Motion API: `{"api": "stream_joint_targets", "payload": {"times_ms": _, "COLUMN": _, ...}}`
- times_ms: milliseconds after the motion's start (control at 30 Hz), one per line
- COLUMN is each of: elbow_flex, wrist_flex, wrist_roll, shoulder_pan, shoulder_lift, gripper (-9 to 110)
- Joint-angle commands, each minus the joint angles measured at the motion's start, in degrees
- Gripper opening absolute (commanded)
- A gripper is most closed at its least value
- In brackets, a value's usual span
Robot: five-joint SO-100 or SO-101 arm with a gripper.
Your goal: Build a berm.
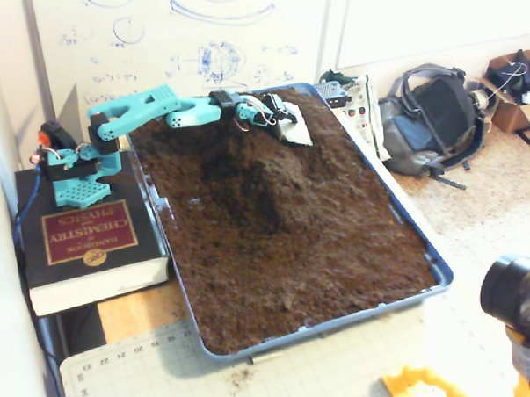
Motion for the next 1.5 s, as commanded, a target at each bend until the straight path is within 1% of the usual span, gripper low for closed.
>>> {"api": "stream_joint_targets", "payload": {"times_ms": 0, "elbow_flex": 0.62, "wrist_flex": 0.00, "wrist_roll": -0.26, "shoulder_pan": -1.67, "shoulder_lift": 2.64, "gripper": 0}}
{"api": "stream_joint_targets", "payload": {"times_ms": 133, "elbow_flex": 10.28, "wrist_flex": 1.67, "wrist_roll": -0.35, "shoulder_pan": -1.67, "shoulder_lift": 9.67, "gripper": 0}}
{"api": "stream_joint_targets", "payload": {"times_ms": 367, "elbow_flex": 30.67, "wrist_flex": 9.23, "wrist_roll": -0.26, "shoulder_pan": -1.14, "shoulder_lift": 27.42, "gripper": 0}}
{"api": "stream_joint_targets", "payload": {"times_ms": 567, "elbow_flex": 51.15, "wrist_flex": 10.11, "wrist_roll": -0.35, "shoulder_pan": 1.32, "shoulder_lift": 43.95, "gripper": 0}}
{"api": "stream_joint_targets", "payload": {"times_ms": 700, "elbow_flex": 60.03, "wrist_flex": 10.02, "wrist_roll": -0.35, "shoulder_pan": 2.55, "shoulder_lift": 52.47, "gripper": 0}}
{"api": "stream_joint_targets", "payload": {"times_ms": 833, "elbow_flex": 60.21, "wrist_flex": 9.93, "wrist_roll": 0.62, "shoulder_pan": 4.92, "shoulder_lift": 58.36, "gripper": 0}}
{"api": "stream_joint_targets", "payload": {"times_ms": 967, "elbow_flex": 55.55, "wrist_flex": 9.93, "wrist_roll": 0.70, "shoulder_pan": 6.68, "shoulder_lift": 62.67, "gripper": 0}}
{"api": "stream_joint_targets", "payload": {"times_ms": 1067, "elbow_flex": 50.63, "wrist_flex": 10.72, "wrist_roll": 0.70, "shoulder_pan": 10.02, "shoulder_lift": 66.18, "gripper": 0}}
{"api": "stream_joint_targets", "payload": {"times_ms": 1200, "elbow_flex": 48.34, "wrist_flex": 10.81, "wrist_roll": 0.70, "shoulder_pan": 13.97, "shoulder_lift": 70.84, "gripper": 1}}
{"api": "stream_joint_targets", "payload": {"times_ms": 1367, "elbow_flex": 46.23, "wrist_flex": 10.72, "wrist_roll": -0.18, "shoulder_pan": 20.57, "shoulder_lift": 72.33, "gripper": 0}}
{"api": "stream_joint_targets", "payload": {"times_ms": 1467, "elbow_flex": 41.22, "wrist_flex": 10.02, "wrist_roll": -0.18, "shoulder_pan": 23.82, "shoulder_lift": 72.42, "gripper": 0}}
